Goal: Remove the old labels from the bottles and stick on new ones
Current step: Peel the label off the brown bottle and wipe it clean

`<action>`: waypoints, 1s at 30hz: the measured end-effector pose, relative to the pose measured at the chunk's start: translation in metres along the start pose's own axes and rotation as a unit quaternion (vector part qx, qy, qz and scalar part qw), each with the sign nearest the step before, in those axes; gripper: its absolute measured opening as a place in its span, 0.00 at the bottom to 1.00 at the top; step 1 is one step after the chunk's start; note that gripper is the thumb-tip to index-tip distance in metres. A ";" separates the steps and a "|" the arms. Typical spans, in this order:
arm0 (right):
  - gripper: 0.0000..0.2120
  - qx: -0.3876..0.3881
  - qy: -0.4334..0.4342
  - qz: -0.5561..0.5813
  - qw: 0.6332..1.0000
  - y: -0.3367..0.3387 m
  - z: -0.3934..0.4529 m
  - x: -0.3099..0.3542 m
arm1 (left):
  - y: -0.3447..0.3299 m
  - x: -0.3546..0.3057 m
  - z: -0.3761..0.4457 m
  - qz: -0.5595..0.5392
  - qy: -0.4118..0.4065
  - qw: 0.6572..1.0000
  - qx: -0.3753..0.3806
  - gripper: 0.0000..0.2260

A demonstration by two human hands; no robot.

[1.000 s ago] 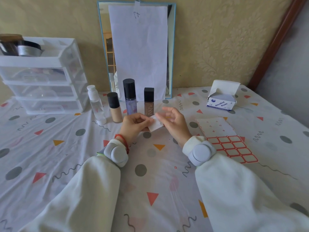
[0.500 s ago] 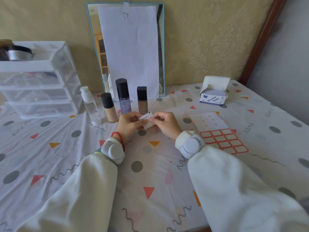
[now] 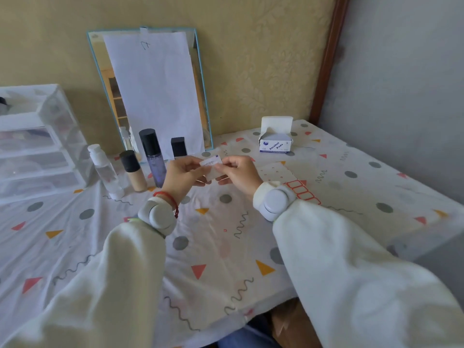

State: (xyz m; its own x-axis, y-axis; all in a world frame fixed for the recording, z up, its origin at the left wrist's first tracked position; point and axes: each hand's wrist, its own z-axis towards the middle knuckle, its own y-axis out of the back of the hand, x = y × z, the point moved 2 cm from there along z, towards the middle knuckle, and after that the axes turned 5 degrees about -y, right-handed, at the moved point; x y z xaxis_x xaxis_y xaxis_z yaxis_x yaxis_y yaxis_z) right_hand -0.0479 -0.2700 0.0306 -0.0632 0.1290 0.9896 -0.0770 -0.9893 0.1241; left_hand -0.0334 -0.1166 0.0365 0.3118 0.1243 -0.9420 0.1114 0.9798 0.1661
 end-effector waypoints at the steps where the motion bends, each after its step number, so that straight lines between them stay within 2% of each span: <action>1: 0.03 -0.012 0.002 0.005 1.000 0.008 -0.007 0.002 | -0.008 -0.005 -0.003 -0.010 0.003 1.000 0.012 0.03; 7: 0.05 -0.075 -0.002 -0.005 0.997 0.066 -0.054 0.004 | -0.065 -0.031 -0.021 -0.018 -0.005 0.996 0.084 0.06; 12: 0.03 -0.154 0.009 0.004 0.988 0.125 -0.100 -0.004 | -0.132 -0.048 -0.040 -0.014 -0.017 0.989 0.143 0.10; 21: 0.03 -0.252 -0.016 0.033 0.967 0.210 -0.178 -0.031 | -0.237 -0.065 -0.074 0.018 -0.096 0.962 0.255 0.12; 27: 0.03 -0.301 -0.044 0.038 0.952 0.254 -0.219 -0.051 | -0.300 -0.061 -0.091 0.046 -0.117 0.943 0.309 0.09; 30: 0.07 -0.298 -0.053 0.033 0.952 0.263 -0.225 -0.059 | -0.314 -0.057 -0.090 0.050 -0.124 0.935 0.328 0.07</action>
State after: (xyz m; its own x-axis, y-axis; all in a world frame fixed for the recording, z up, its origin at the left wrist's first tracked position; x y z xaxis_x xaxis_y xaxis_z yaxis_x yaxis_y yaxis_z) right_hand -0.2882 -0.5222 -0.0114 0.0111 0.0285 0.9995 -0.6297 -0.7763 0.0291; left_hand -0.1715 -0.4173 0.0120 0.5515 0.0915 -0.8291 0.5994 0.6478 0.4702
